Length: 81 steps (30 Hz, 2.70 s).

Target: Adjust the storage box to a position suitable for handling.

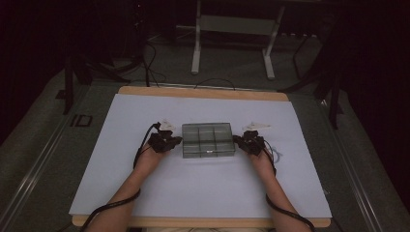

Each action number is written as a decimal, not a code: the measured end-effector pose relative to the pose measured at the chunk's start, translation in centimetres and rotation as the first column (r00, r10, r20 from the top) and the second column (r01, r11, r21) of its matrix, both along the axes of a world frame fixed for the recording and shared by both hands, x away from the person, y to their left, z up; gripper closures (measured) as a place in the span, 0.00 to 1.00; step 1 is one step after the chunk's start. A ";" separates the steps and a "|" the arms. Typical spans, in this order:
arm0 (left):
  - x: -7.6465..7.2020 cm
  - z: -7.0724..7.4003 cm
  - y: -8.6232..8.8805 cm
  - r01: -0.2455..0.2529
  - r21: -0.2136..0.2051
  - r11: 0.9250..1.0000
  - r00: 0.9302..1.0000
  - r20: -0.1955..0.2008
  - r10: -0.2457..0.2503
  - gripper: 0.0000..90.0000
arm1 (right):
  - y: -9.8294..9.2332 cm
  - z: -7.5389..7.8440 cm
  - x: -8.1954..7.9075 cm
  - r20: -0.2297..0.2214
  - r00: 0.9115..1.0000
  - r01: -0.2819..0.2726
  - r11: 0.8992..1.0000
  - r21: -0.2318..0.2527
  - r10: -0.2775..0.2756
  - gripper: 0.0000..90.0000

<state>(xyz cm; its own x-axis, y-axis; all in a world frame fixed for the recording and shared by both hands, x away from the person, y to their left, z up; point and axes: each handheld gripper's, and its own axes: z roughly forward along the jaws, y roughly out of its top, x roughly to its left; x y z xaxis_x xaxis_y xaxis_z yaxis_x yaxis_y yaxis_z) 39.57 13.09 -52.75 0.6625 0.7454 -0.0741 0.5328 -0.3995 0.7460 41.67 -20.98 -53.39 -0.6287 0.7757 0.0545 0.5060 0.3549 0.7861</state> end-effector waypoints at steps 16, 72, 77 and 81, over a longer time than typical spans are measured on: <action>-0.2 0.2 -2.0 0.041 0.025 0.999 0.999 0.000 -0.041 1.00 | -1.9 0.0 -1.2 -0.017 0.999 0.035 0.999 0.014 -0.035 1.00; -6.6 0.6 -4.8 0.197 0.052 0.979 0.980 -0.018 -0.197 1.00 | -5.6 0.6 -10.3 -0.021 0.998 0.055 0.998 0.006 -0.055 1.00; -7.3 0.7 -4.7 0.212 0.061 0.975 0.977 -0.023 -0.211 1.00 | -5.6 0.6 -11.2 -0.028 0.998 0.053 0.998 0.016 -0.052 1.00; -7.8 0.7 -4.5 0.220 0.059 0.974 0.976 -0.026 -0.218 1.00 | -5.6 0.6 -11.7 -0.032 0.998 0.047 0.999 0.019 -0.046 1.00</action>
